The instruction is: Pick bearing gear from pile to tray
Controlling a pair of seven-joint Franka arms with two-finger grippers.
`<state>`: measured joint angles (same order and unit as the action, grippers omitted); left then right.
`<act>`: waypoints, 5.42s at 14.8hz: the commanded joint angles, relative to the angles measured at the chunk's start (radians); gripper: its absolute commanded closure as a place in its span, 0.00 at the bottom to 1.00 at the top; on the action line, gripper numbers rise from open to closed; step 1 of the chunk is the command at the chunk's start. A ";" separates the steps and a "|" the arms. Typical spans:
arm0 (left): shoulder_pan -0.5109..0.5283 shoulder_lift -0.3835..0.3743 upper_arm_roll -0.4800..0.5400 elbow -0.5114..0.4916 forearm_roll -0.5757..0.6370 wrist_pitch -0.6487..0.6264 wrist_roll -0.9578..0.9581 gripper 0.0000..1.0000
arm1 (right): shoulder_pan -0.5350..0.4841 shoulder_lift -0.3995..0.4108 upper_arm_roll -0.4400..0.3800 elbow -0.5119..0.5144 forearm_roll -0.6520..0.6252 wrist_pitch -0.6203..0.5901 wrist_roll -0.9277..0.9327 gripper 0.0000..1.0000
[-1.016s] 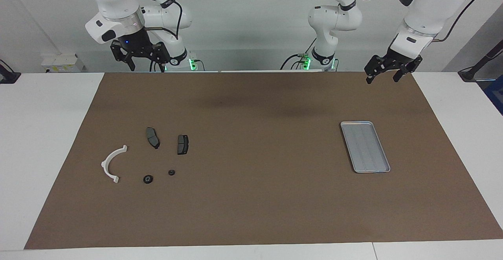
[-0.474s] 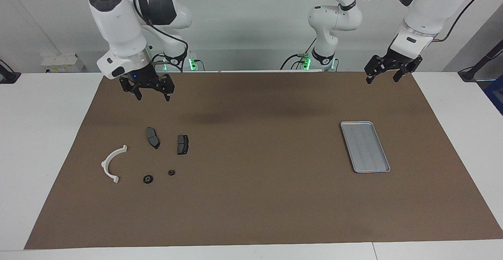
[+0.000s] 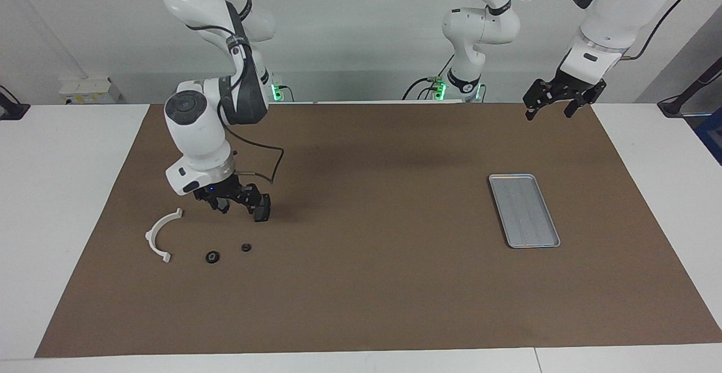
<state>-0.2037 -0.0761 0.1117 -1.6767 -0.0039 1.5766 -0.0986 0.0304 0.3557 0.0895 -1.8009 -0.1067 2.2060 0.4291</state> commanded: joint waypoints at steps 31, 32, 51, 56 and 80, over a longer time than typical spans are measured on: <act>-0.003 -0.008 0.005 -0.009 -0.004 -0.003 -0.003 0.00 | 0.005 0.226 0.007 0.234 -0.021 -0.096 0.122 1.00; -0.003 -0.008 0.005 -0.009 -0.004 -0.003 -0.003 0.00 | 0.005 0.211 0.007 0.254 -0.019 -0.142 0.102 1.00; -0.003 -0.008 0.005 -0.009 -0.004 -0.004 -0.001 0.00 | 0.493 0.049 0.018 0.321 0.093 -0.290 0.895 1.00; -0.013 -0.008 0.005 -0.009 -0.004 -0.004 0.000 0.00 | 0.560 0.141 0.016 0.299 0.000 -0.160 0.996 1.00; -0.023 -0.059 -0.003 -0.119 0.001 0.056 -0.073 0.00 | 0.549 0.252 0.007 0.330 -0.044 -0.089 1.033 0.00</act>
<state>-0.2078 -0.0952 0.1001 -1.7420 -0.0042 1.6012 -0.1648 0.5932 0.6144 0.0915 -1.5210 -0.1433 2.1733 1.4559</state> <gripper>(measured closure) 0.000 0.423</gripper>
